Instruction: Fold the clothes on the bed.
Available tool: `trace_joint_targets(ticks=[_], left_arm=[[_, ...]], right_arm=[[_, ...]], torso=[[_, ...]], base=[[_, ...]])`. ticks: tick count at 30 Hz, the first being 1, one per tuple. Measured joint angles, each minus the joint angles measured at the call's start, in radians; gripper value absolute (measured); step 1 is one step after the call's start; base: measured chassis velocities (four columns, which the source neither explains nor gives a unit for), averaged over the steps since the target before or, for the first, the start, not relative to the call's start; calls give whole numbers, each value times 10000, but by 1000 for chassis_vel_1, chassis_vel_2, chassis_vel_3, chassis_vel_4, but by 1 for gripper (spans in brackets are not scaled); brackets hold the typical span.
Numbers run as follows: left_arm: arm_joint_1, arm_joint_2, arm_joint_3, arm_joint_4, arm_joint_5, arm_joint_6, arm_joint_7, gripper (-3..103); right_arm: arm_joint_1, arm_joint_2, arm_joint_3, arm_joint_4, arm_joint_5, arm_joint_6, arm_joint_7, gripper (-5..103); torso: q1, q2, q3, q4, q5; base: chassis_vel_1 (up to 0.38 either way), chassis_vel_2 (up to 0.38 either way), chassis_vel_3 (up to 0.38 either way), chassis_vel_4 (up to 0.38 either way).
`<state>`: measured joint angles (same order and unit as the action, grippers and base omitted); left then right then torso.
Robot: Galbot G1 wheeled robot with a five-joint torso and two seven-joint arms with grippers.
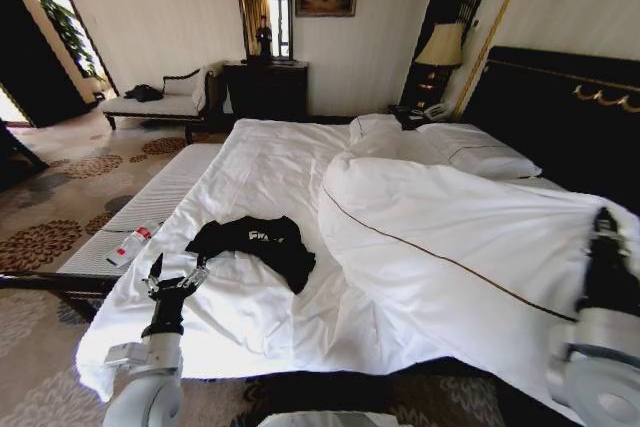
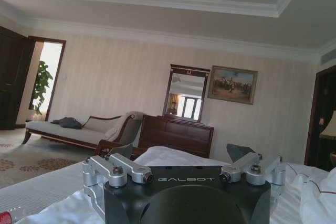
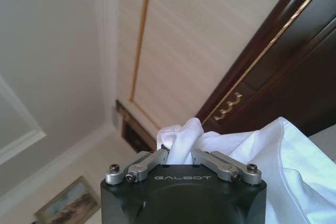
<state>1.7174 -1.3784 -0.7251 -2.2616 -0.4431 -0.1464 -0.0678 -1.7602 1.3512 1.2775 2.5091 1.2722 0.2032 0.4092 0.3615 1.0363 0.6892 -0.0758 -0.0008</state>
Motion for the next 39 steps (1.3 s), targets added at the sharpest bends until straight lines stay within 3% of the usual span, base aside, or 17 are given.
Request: trace_joint_targets(ticks=[7, 10, 14, 16, 20, 22, 39], left_arm=[[-292, 692, -142, 283, -696, 1, -26, 100], [-534, 996, -161, 430, -1023, 21, -76, 100], [-585, 1030, -125, 507, -1132, 24, -110, 100], [-768, 1036, 70, 675, -1135, 26, -145, 100], [-1001, 1051, 321, 846, -1132, 89, -152, 100], [-1250, 1171, 649, 1110, -1132, 162, -165, 100], [-1382, 1689, 528, 1341, -1465, 149, -170, 100]], right_arm=[[-878, 626, 573, 6, -586, 72, 1155, 2], [-1452, 1249, 735, -13, -1216, 179, 1613, 2], [-1794, 1668, 771, -34, -1579, 259, 1941, 2], [-2128, 2096, 831, -235, -1789, 413, 2092, 2], [-2352, 2414, 813, -1056, -2077, 634, 2085, 2], [-2451, 2618, 444, -2961, -2379, 971, 2010, 2], [-1667, 2565, -617, -9223, -3611, 2515, 769, 2]], torso=[[0, 0, 1, 5, 2], [1, -1, 1, 0, 2], [0, 0, 0, -1, 1], [0, 0, 1, 9, -2], [1, -1, 1, -2, 0], [1, -2, 1, 4, 4], [3, -2, 0, 22, 2]], base=[[0, 0, 0, 0], [0, 0, 0, 0], [0, 0, 0, 0], [0, 0, 0, 0], [0, 0, 0, 0], [0, 0, 0, 0], [0, 0, 0, 0]])
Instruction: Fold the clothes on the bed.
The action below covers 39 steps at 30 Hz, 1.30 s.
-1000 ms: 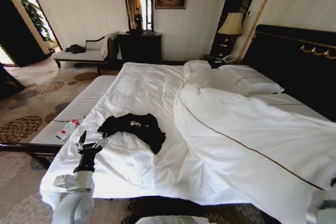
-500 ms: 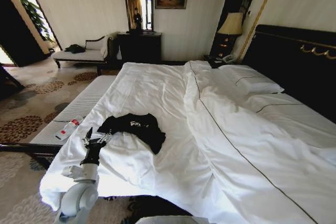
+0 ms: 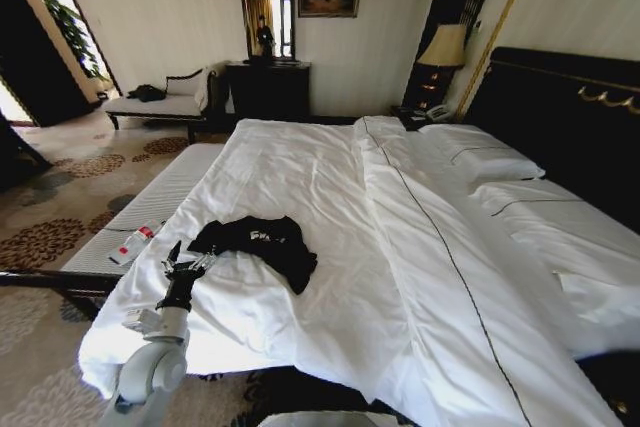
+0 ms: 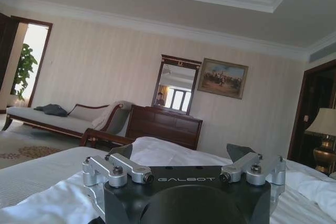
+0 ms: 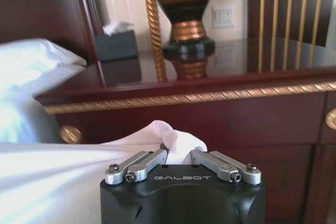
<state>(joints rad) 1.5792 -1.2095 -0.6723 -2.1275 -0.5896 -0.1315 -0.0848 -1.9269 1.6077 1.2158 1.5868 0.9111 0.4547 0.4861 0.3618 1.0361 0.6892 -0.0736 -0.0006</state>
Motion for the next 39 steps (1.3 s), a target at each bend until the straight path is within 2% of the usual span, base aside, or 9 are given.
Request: trace_joint_targets(ticks=[3, 6, 10, 18, 20, 23, 27, 31, 39], left_arm=[[29, 78, -64, -1, -45, -8, -1, 100], [93, 209, -179, -64, -93, -9, -2, 100], [227, 246, -267, -154, -91, -9, -2, 100], [426, 240, -409, -351, -41, -9, -2, 100], [476, 160, -418, -437, 39, -9, -2, 100], [526, 81, -395, -513, 119, -5, -1, 100], [649, -13, -432, -598, 217, -4, 0, 100], [753, -20, -577, -664, 229, -4, 0, 100], [1028, -162, -809, -855, 284, -4, -8, 100]], right_arm=[[197, -44, -3, -610, -50, 199, -140, 2], [643, -450, 131, -1248, -32, 339, -279, 2], [941, -867, 335, -1529, -57, 267, -266, 2], [866, -1274, 567, -1224, -179, 117, 2, 1], [376, -940, 478, 227, -25, -146, 232, 12], [70, -661, 370, 1385, -102, -235, 389, 16], [-358, -417, 527, 2684, -1174, 61, 497, 38], [-601, -504, 1141, 3341, -2232, 649, 358, 49], [-864, -1052, 2537, 4768, -2634, 793, 328, 77]], torso=[[0, 0, 0, -1, 1], [0, 0, 0, -20, 0], [-1, 0, 1, -28, 3], [-1, 0, 2, -28, 3], [-2, 1, 1, -42, -2], [-3, 2, 1, -39, -2], [-3, 2, 2, -19, 0], [-3, 1, 2, -23, 1], [-2, 2, 2, -18, -5]], base=[[0, 0, 0, 0], [0, 0, 0, 0], [0, 0, 0, 0], [0, 0, 0, 0], [0, 0, 0, 0], [0, 0, 0, 0], [0, 0, 0, 0], [0, 0, 0, 0], [0, 0, 0, 0]])
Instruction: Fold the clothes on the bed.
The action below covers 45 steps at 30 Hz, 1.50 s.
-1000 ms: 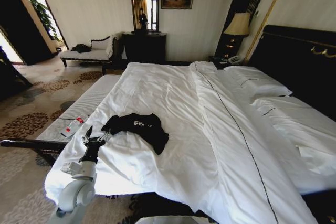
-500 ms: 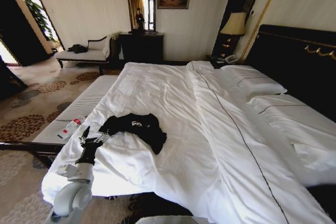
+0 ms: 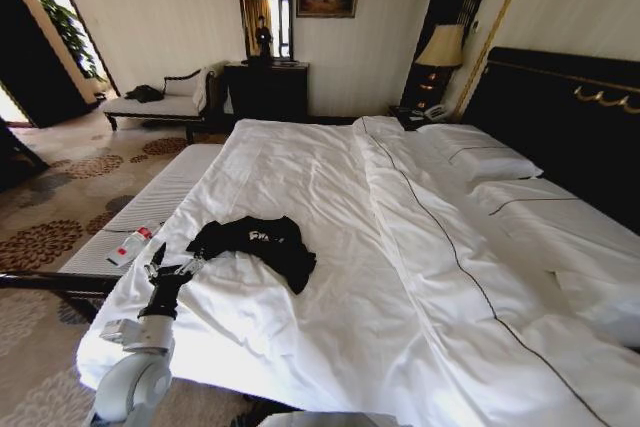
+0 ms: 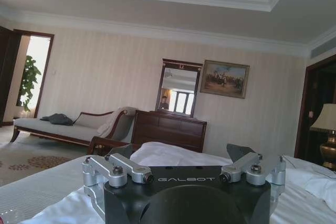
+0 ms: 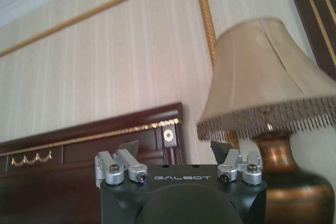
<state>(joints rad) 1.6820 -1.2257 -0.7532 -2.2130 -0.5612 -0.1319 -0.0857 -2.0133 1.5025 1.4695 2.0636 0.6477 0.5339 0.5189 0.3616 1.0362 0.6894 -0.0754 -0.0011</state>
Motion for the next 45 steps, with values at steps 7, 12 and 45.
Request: trace_joint_targets(ticks=[7, 12, 45], left_arm=[[125, -239, -147, -76, 60, 9, -6, 100], [53, -504, -45, 62, 212, 12, -9, 100], [1909, -2353, 949, -1604, 2286, 186, 78, 100]], right_arm=[[0, 110, 172, -458, -819, 236, 163, 99], [98, -336, 255, -390, -204, -181, 156, 100], [2276, -3427, -6523, 1919, 1024, -2430, -5795, 100]], torso=[[-1, 0, -1, -6, 8], [0, 0, 0, -2, 6], [1, 0, 0, 0, 6]], base=[[0, 0, 0, 0], [0, 0, 0, 0], [0, 0, 0, 0]])
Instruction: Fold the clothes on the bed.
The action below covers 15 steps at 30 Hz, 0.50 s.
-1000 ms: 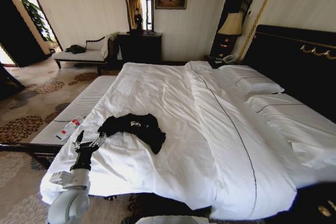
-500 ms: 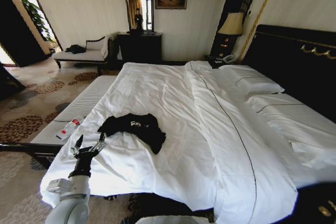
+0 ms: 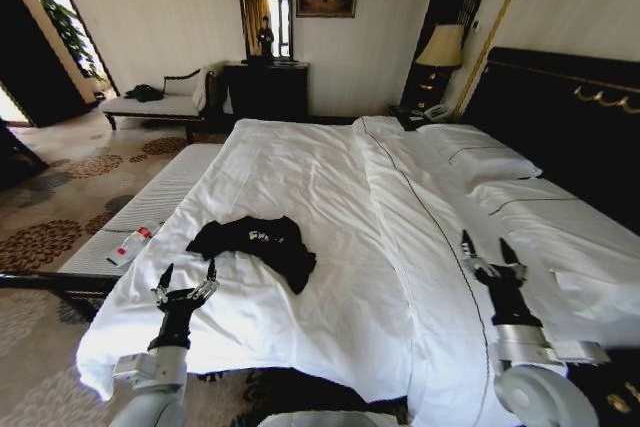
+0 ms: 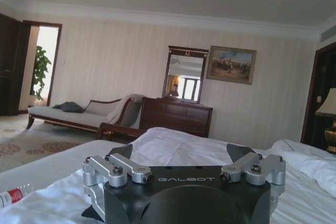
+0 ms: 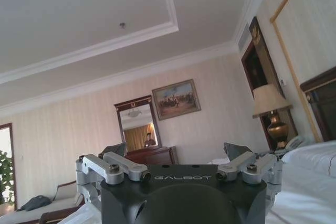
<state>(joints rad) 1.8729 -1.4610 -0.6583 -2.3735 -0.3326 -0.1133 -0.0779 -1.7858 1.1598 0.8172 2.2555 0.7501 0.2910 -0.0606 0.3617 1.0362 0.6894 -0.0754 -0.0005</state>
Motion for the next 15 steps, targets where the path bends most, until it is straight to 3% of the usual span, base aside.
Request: trace_joint_targets(ticks=[6, 9, 15], left_arm=[[181, -213, 214, -96, 196, 25, 4, 100], [290, -233, 489, -231, -98, 220, 3, 100], [284, -229, 461, -195, -82, 169, 98, 100]], right_arm=[[-105, 597, -1210, 123, -1379, 95, 213, 100], [-274, 911, -1756, -63, -2474, 643, -307, 100], [-294, 1047, -1797, -129, -3107, 899, -598, 100]], torso=[[0, 0, -1, -5, -1], [0, 0, -1, -3, -2], [0, -1, -1, -2, -1]], base=[[0, 0, 0, 0], [0, 0, 0, 0], [0, 0, 0, 0]])
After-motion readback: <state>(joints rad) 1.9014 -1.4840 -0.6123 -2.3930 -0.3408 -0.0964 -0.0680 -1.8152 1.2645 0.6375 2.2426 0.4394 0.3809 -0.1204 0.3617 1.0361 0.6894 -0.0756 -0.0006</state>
